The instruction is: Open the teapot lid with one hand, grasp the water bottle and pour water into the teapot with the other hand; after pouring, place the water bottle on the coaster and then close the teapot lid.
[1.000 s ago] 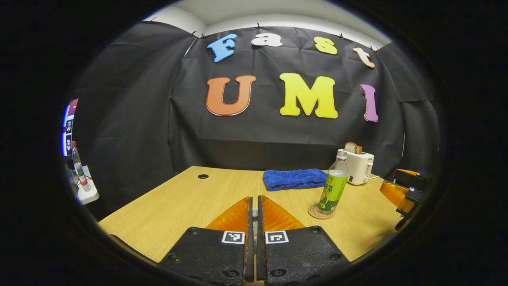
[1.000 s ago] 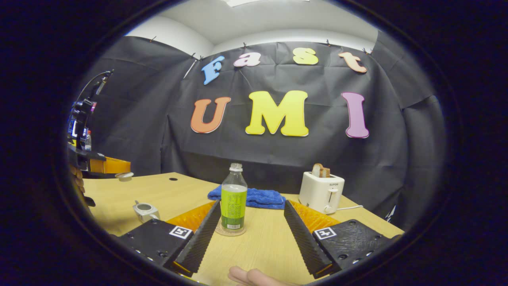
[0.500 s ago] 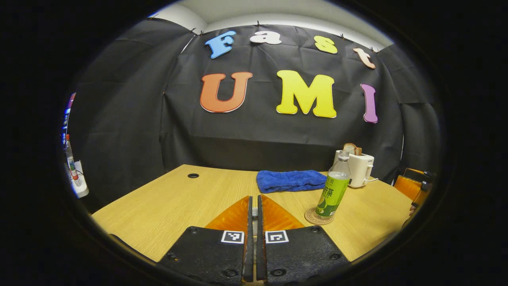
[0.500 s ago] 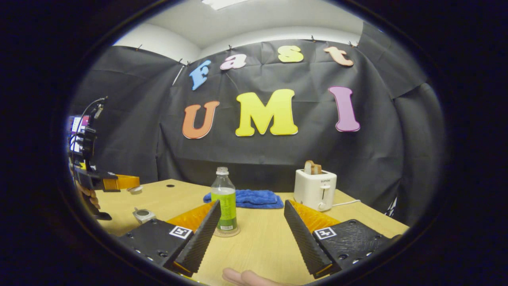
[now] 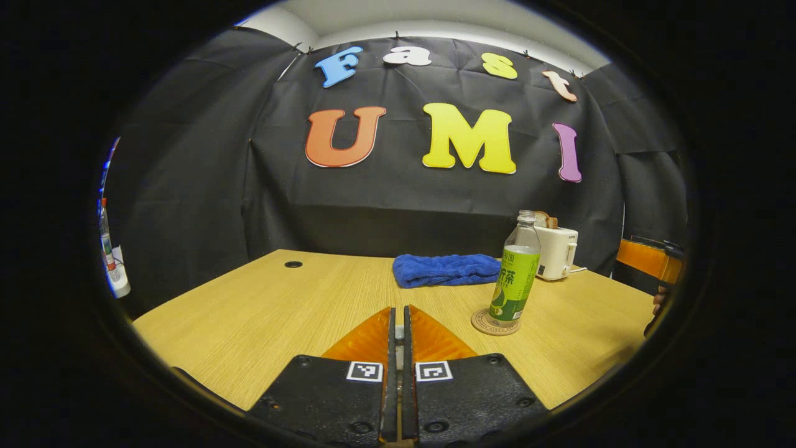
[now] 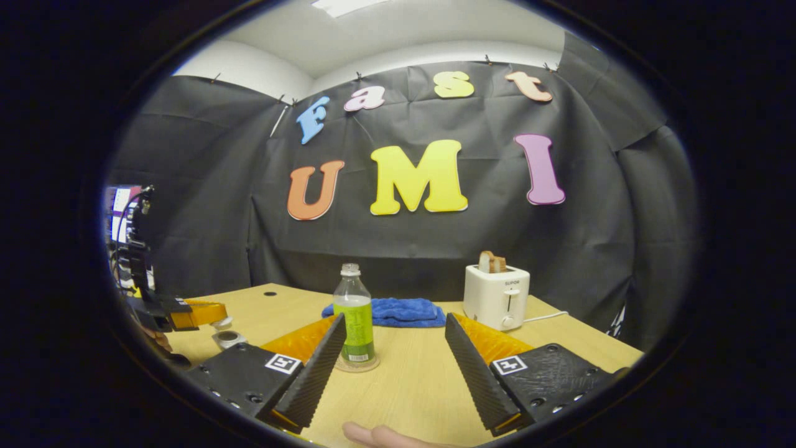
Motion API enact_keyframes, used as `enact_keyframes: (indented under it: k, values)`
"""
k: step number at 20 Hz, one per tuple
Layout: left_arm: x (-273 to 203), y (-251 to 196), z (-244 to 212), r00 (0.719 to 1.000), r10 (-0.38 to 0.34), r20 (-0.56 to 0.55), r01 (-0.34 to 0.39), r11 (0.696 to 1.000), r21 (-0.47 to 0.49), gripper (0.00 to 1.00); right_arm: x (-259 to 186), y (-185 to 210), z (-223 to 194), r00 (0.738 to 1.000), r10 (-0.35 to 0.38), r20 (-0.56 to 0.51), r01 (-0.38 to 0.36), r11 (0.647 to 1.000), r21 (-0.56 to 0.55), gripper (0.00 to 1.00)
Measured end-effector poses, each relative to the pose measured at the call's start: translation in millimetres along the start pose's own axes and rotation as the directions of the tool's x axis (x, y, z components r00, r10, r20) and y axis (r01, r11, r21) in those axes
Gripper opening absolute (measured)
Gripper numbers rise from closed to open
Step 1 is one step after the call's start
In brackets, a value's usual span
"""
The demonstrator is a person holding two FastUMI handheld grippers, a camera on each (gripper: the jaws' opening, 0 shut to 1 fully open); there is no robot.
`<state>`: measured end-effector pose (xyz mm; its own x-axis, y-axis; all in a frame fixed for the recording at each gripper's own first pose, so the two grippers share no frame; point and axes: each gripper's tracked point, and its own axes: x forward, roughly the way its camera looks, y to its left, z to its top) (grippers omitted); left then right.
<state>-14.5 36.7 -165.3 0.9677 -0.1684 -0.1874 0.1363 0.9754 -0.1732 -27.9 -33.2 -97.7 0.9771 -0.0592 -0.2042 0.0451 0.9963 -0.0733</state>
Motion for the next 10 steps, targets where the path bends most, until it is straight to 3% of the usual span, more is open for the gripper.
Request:
enact_keyframes:
  k: [3,10]
  values:
    - [1,-5,-9,1.000,-0.012,-0.016,0.012,1.000,-0.019,0.05,0,1,-2,1.000,0.006,-0.004,-0.006,1.000,0.002,0.98]
    - [4,-5,-29,0.999,0.038,-0.035,-0.037,0.998,0.045,0.07,1,3,-6,1.000,0.011,-0.016,-0.011,1.000,0.006,0.95]
